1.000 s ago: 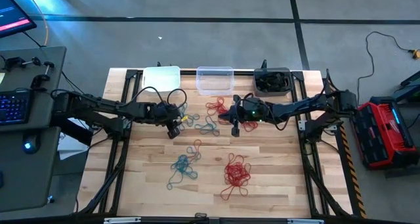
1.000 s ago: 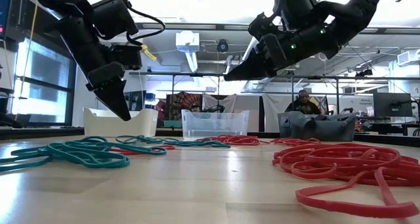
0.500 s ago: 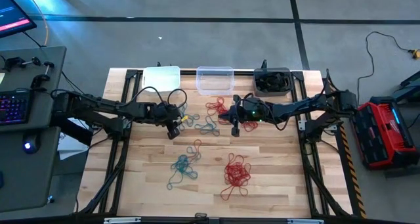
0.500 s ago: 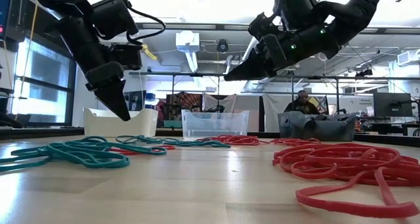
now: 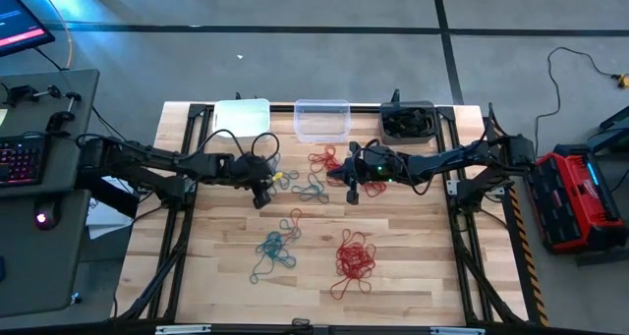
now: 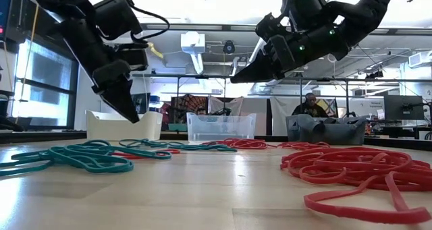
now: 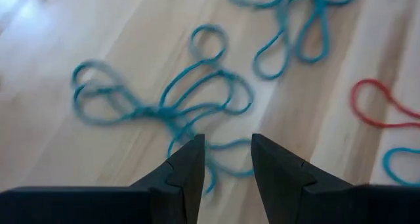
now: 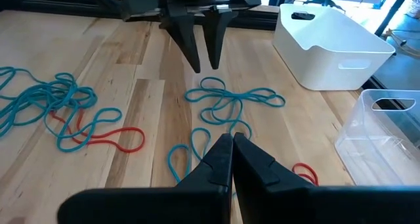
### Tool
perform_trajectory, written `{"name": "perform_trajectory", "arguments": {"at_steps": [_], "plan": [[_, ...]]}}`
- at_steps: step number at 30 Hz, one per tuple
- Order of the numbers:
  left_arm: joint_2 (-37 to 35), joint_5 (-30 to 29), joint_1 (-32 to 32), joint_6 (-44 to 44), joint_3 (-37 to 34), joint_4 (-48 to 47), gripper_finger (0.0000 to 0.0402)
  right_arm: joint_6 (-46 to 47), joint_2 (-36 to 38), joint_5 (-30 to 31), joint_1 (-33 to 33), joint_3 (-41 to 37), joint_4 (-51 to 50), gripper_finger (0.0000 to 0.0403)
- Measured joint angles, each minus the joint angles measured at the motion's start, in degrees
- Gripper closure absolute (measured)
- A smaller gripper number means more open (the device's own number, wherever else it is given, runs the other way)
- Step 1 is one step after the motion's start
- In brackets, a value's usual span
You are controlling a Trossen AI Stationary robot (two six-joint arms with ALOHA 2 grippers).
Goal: Sort rubber bands into baskets
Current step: Put the blue rubber band into the white bin
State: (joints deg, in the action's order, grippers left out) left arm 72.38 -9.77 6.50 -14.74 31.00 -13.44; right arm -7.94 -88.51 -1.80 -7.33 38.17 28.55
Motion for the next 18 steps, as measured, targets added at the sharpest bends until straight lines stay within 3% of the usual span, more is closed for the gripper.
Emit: {"name": "perform_trajectory", "arguments": {"at_steps": [4, 18], "plan": [[-0.01, 2.46, 0.45, 2.68, -0.82, 3.5, 0.0284, 0.24, 0.0, -0.04, 0.0, 0.0, -0.03, 0.0403], [-0.43, 5.67, 2.82, -1.53, -0.87, -3.56, 0.0284, -0.02, 0.0, -0.15, 0.0, 0.0, -0.03, 0.0403]]}}
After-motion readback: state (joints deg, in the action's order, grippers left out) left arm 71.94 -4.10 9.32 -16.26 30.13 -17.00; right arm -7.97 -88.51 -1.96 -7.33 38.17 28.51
